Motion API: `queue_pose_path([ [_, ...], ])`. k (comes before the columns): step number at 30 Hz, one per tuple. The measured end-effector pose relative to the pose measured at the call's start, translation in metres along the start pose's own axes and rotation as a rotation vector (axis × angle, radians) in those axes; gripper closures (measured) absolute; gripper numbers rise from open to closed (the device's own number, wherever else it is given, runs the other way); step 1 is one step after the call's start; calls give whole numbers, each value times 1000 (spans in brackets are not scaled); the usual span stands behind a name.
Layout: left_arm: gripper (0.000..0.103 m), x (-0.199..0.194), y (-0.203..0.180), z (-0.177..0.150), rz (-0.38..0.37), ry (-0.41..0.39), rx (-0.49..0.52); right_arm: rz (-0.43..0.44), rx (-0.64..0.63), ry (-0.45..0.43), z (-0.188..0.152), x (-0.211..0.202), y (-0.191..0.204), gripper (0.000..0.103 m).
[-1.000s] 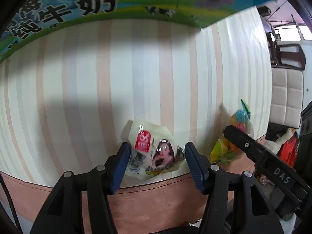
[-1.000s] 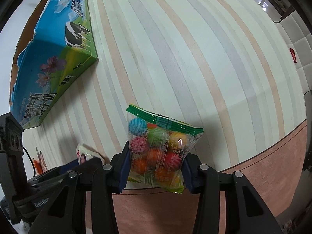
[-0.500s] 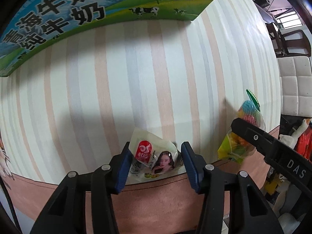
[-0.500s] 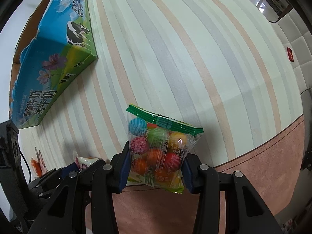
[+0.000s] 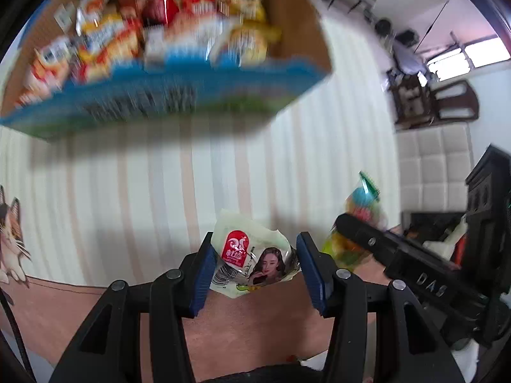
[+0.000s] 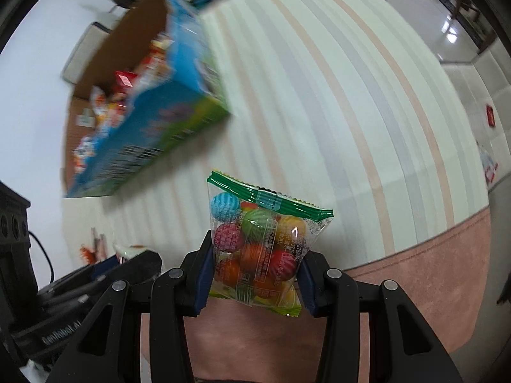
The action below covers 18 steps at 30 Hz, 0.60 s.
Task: Organize snacks
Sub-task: 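Carry the white candy packet and candy bag into the box and release both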
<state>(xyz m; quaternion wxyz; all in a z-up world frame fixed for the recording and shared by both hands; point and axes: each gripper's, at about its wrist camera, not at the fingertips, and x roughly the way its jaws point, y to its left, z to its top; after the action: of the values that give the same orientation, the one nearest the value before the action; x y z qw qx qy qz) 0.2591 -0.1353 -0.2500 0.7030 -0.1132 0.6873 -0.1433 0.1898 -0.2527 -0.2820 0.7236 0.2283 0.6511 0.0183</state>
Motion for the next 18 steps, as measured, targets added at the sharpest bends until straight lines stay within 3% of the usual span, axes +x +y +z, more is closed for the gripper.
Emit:
queue_pose_path([
  [4, 55, -43, 2, 25, -28, -68, 6, 56, -74, -56, 22, -36, 35, 55],
  [10, 55, -92, 31, 102, -6, -136, 9, 91, -205, -135, 80, -68, 106, 55],
  [18, 55, -86, 85, 226, 91, -135, -46, 14, -312, -128, 185, -22, 186, 55],
])
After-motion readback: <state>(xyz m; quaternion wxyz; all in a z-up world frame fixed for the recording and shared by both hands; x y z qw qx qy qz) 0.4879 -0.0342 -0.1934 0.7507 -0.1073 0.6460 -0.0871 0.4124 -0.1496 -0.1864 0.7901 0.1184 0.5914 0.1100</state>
